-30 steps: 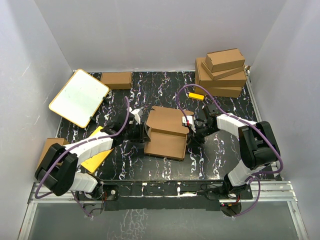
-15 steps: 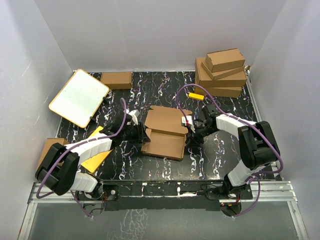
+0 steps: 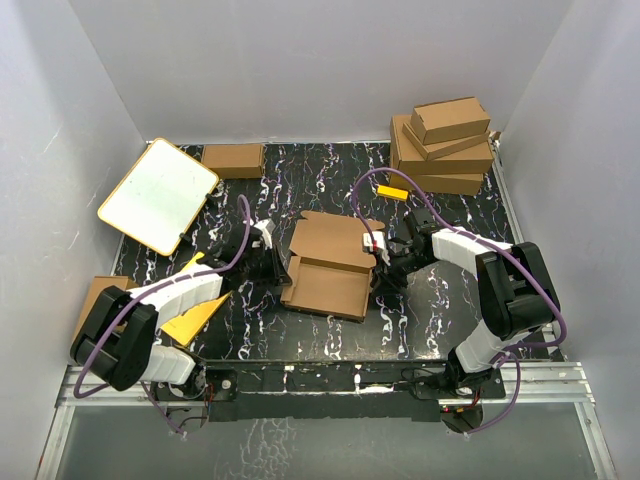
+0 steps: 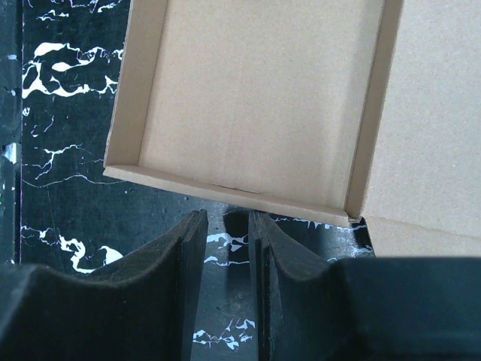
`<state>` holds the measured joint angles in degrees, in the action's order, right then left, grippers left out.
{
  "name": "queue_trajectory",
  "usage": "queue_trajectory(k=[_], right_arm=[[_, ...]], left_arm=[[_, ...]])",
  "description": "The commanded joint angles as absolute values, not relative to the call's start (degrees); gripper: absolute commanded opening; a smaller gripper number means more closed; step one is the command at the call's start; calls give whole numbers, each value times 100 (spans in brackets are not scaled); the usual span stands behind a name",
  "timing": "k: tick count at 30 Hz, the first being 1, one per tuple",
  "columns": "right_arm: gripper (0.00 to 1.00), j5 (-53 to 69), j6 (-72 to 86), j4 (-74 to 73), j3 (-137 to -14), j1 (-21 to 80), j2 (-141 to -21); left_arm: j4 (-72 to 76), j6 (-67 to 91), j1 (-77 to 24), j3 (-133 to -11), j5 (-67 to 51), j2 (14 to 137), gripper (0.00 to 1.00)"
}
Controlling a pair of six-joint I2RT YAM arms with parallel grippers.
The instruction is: Fold the paper box
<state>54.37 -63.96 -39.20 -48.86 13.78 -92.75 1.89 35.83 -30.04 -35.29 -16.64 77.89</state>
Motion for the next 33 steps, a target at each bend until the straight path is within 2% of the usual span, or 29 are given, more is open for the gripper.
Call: queue_trajectory(k=[1,11,23,33], right_arm=[[34,5764,-6515,-3788,-5022,1400,-9287],[34,5774,-6551,-3822,-5035,1404,-9313],[34,5770,-6572,-3833,-5036,1406,-9317],[35,5782,-6589,-3850,-5036,1401,-9332]], left_arm=[[-571,3174,-2978,-3985,-1278,7621,5],[-990,2819,-2977,-4269,-1183,7965,12],[-711,2766,-2971,-4137,-1328,8031,38],[-290,2922,-2969,-4020,-1505,8239,40]])
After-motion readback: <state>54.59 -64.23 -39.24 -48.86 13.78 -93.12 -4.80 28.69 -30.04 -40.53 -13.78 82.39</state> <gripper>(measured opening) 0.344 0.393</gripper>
